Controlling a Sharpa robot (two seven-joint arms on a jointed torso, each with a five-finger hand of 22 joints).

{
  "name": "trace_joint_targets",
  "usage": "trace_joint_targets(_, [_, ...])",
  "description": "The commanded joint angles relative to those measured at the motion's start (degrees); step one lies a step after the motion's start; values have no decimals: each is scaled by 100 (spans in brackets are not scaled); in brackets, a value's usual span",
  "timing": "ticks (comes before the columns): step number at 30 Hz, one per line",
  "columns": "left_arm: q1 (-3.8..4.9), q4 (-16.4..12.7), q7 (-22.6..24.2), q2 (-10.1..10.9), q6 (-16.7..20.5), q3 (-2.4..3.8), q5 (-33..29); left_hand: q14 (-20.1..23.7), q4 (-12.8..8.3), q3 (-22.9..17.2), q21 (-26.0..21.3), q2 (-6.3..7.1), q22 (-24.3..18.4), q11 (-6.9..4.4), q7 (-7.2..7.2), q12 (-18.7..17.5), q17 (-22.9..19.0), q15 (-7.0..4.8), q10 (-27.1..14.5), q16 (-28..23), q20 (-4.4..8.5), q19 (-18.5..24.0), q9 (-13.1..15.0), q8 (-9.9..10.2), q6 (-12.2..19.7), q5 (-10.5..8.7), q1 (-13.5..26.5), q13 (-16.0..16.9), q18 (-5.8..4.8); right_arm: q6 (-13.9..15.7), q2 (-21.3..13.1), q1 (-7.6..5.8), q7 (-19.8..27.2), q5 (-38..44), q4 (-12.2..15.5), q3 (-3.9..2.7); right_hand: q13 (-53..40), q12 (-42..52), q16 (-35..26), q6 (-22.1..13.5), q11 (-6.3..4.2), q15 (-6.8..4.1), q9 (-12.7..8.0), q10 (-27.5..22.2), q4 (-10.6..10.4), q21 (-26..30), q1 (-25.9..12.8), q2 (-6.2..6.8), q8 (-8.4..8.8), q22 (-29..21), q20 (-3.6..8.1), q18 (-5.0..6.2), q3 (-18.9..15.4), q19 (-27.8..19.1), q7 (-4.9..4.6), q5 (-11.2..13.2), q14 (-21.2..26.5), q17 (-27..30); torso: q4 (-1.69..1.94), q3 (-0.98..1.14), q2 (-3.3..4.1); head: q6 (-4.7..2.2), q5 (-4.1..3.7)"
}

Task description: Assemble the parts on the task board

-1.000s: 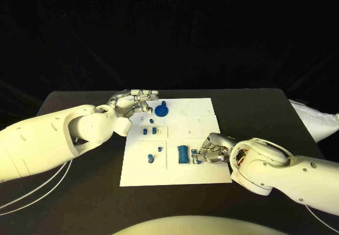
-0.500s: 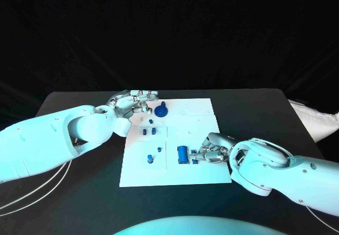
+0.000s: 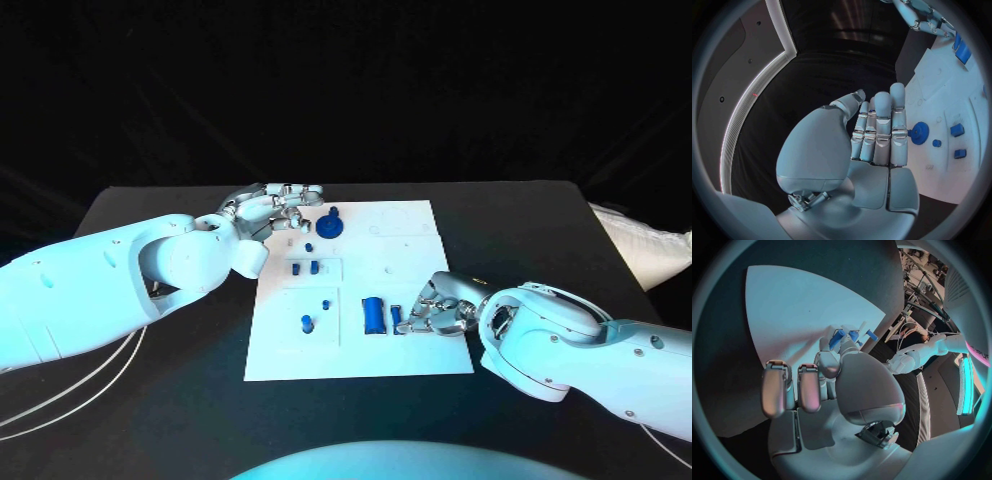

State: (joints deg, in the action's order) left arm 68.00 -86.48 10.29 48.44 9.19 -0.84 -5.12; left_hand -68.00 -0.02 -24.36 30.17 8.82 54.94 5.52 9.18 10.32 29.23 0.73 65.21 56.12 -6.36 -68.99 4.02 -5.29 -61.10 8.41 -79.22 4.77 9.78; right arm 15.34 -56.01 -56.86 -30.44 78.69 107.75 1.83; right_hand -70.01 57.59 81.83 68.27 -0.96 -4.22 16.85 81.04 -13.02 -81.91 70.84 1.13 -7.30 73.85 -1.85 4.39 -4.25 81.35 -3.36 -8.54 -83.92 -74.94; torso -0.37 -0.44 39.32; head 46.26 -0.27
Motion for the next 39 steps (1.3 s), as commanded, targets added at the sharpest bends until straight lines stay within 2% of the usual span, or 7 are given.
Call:
trace_joint_targets(1, [3, -4, 17, -10, -107, 3, 11, 24, -7, 28, -25, -53, -7, 8, 30, 24, -8, 6, -39, -3, -11, 38, -8, -36, 23, -22, -11, -6, 68, -208, 4, 6, 115, 118, -7, 1, -1, -29, -3, -18, 6, -36, 9, 3, 48, 12, 83, -20, -36, -6, -1, -81, -2, -1, -9, 32, -377, -248, 8, -1, 1, -1, -10])
trace_joint_targets(21, [2, -3, 22, -18, -109, 3, 11, 26, -6, 27, -29, -65, -11, 8, 29, 28, -14, 7, -44, -1, -12, 37, -8, -35, 26, -20, -11, -7, 68, -235, 257, 33, -91, 319, -253, 1, -33, 7, 7, -14, -3, -41, 39, 23, 103, 5, 218, -185, -43, 12, 2, -84, -28, 9, 2, -49, -382, -265, 11, -2, 0, 26, -2])
trace_joint_targets(25, [2, 2, 24, -19, -107, 3, 11, 26, -6, 27, -29, -65, -11, 8, 29, 28, -14, 7, -44, -1, -12, 37, -8, -35, 26, -20, -11, -7, 68, -50, 245, 38, 17, 302, -243, 1, -30, 0, 1, -18, -2, -41, 41, 21, 107, 6, 222, -181, -41, 11, 2, -83, -41, 8, -1, -64, -380, -256, 1, -4, -6, 12, -6])
trace_joint_targets(28, [0, 15, 29, -22, -101, 2, 11, 26, -6, 27, -29, -65, -11, 8, 29, 28, -14, 7, -44, -1, -12, 37, -8, -35, 26, -20, -11, -7, 68, 298, 185, 36, 447, -39, -222, 0, 48, -141, -43, -86, 21, -27, 36, -31, 78, 48, 168, -143, -3, -65, -3, -68, -135, -34, -32, -140, -366, -194, -5, -1, -14, -5, -5])
trace_joint_targets(34, [-27, 81, 73, -51, -61, -1, -39, 27, -6, 27, -31, -71, -14, 8, 28, 31, -17, 7, -46, 0, -12, 37, -8, -36, 26, -20, -13, -7, 68, 811, 54, -107, 1984, -1611, -322, -11, 330, -641, -271, -410, 118, 45, -17, -262, 146, 286, 297, -162, 181, -470, -51, 16, -218, -269, -153, -250, -291, 106, -16, -19, -75, -81, -37])
trace_joint_targets(37, [-84, 182, 181, -100, 67, -3, -137, 29, -2, 33, -33, -71, -16, 9, 28, 32, -19, 8, -48, 0, -13, 37, -8, -36, 28, -22, -5, -8, 67, 819, 61, -300, 3056, -3018, -650, -15, 850, -1495, -614, -574, 188, 112, -44, -638, 312, 620, 542, -219, 279, -998, -111, 124, -216, -569, -239, -266, -175, 522, -43, -47, -168, -184, -58])
trace_joint_targets(39, [-106, 277, 292, -150, 172, -3, -200, 52, 12, 57, -49, -61, -26, 11, 30, 45, -32, 14, -46, -7, -18, 52, -11, -31, 43, -25, 25, -7, 65, 758, 111, -407, 3567, -3771, -916, -16, 1526, -2549, -1273, -689, 246, 155, -61, -1113, 422, 1177, 702, -271, 330, -1824, -154, 285, -205, -1041, -284, -238, 63, 1279, -58, -66, -234, -275, -80])
